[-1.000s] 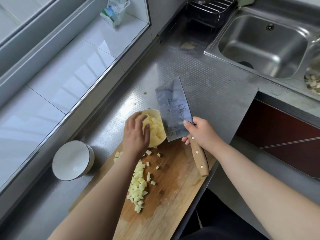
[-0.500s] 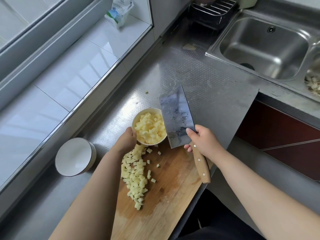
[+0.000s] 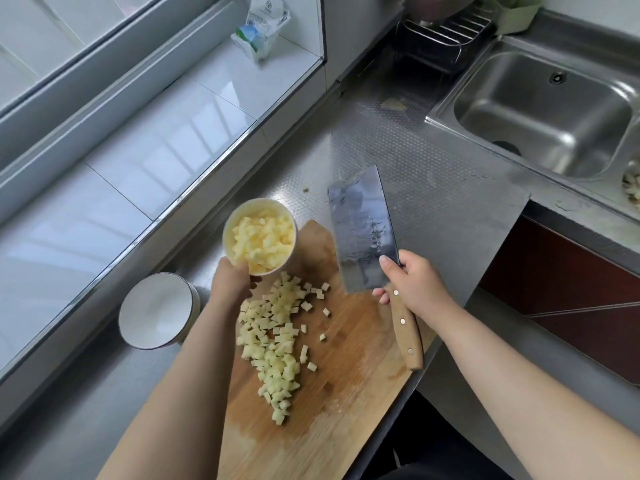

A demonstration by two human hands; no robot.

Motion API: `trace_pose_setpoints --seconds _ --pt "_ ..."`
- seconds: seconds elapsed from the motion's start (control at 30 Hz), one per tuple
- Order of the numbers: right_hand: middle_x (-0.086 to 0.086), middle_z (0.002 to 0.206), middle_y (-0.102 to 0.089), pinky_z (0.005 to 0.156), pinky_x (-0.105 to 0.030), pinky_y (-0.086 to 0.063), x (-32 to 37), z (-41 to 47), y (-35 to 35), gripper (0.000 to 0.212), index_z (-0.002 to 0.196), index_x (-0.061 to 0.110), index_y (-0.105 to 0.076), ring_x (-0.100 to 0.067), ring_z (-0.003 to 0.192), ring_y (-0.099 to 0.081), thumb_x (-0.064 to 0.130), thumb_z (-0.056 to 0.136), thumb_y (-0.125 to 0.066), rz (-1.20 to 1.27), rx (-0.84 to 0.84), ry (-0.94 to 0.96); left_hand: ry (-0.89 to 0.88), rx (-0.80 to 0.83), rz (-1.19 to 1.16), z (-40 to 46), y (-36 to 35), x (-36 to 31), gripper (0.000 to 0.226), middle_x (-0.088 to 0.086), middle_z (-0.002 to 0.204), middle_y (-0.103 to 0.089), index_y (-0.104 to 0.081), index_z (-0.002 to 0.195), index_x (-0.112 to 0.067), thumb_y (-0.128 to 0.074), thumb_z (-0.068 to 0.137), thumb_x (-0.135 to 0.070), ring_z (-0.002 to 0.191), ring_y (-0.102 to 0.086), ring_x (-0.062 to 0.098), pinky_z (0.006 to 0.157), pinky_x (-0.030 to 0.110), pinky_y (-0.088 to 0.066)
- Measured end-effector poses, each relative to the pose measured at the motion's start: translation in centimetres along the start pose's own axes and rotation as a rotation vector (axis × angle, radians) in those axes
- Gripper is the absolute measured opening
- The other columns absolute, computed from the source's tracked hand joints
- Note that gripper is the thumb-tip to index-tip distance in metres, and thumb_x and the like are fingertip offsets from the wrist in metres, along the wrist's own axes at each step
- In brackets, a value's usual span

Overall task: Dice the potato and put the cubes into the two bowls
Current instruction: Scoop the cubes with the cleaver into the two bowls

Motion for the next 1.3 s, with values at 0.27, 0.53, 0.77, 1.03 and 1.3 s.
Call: trace_pose_setpoints --seconds 0.27,0.53,0.77,1.03,1.3 --pt "-0.01 0.068 -0.066 0.056 -0.035 -0.055 0.2 -0.2 -1.8 0.019 0.087 0.008 -0.056 -0.019 0.054 -0.068 0.02 0.1 -0.051 0.004 0.048 -0.015 0.321 -0.107 -0.263 3.0 2.4 1.0 0.037 0.015 0.073 -0.061 -0.052 0.122 0.002 -0.027 0.095 -0.002 0.049 -0.045 0.014 0.039 0.018 -0.037" --pt "-0.025 0.071 -0.068 0.059 -0.037 -0.055 -0.4 0.0 -3.0 0.025 0.092 0.002 -0.055 -0.02 0.055 -0.069 0.025 0.1 -0.051 -0.027 0.089 -0.017 0.48 -0.108 -0.614 1.1 1.6 1.8 0.043 0.01 0.101 -0.064 -0.041 0.132 -0.007 -0.025 0.105 -0.037 0.077 -0.059 0.019 0.06 0.024 -0.043" --pt "-0.018 0.072 -0.07 0.055 -0.028 -0.055 -0.6 -0.7 -3.6 0.02 0.1 0.007 -0.06 -0.018 0.055 -0.068 0.024 0.101 -0.05 -0.036 0.108 -0.019 0.659 -0.307 -1.398 0.2 1.9 6.4 0.056 0.002 0.093 -0.06 -0.056 0.105 -0.004 -0.023 0.102 -0.05 0.066 -0.048 0.011 0.048 0.016 -0.038" --pt "-0.017 0.068 -0.068 0.064 -0.037 -0.055 -0.9 -1.6 -2.8 0.025 0.088 0.004 -0.053 -0.023 0.06 -0.07 0.026 0.1 -0.052 -0.054 0.071 0.002 0.761 -0.458 -1.604 -1.0 1.3 4.5 0.027 0.0 0.068 -0.045 -0.05 0.071 -0.008 -0.032 0.091 -0.009 0.047 -0.035 0.011 0.039 0.014 -0.028" --pt "-0.011 0.069 -0.068 0.065 -0.036 -0.057 -2.5 -2.1 -0.6 0.029 0.101 -0.004 -0.056 -0.021 0.062 -0.07 0.024 0.101 -0.049 0.018 0.033 -0.05 0.36 -0.412 -1.001 -4.8 -0.9 -0.8 0.027 -0.002 0.055 -0.039 -0.04 0.068 -0.014 -0.033 0.093 -0.021 0.045 -0.028 0.013 0.041 0.021 -0.021"
Point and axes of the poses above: each hand's wrist, its own z-axis towards the middle knuckle, its own y-axis out of the back of the hand, x = y × z, the point moved 3 cm from there along z, towards the middle knuckle
